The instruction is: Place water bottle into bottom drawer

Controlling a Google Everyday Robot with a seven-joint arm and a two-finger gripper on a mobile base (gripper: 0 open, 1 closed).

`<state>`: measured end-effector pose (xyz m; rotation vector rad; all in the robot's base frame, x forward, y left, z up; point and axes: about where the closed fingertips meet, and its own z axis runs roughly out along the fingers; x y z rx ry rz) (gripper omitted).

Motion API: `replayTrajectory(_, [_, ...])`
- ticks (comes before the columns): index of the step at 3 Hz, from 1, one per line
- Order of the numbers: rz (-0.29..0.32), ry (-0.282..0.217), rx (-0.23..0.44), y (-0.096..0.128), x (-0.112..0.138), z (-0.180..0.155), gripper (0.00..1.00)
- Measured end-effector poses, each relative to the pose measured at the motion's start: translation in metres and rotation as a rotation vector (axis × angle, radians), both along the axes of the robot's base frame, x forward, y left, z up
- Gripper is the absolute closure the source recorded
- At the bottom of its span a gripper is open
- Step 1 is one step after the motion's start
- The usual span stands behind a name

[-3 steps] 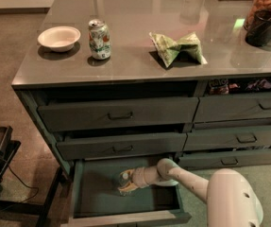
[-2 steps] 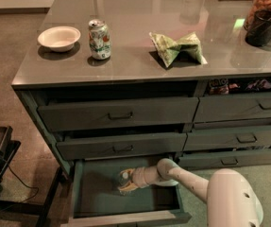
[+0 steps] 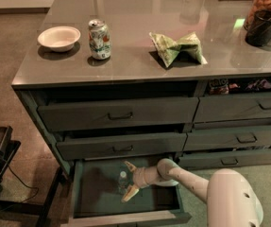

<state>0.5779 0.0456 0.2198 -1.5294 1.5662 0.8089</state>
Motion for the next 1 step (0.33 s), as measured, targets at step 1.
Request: replayTrajectory(1, [0.0, 0.0, 0.0, 0.0, 0.0, 0.0, 0.0])
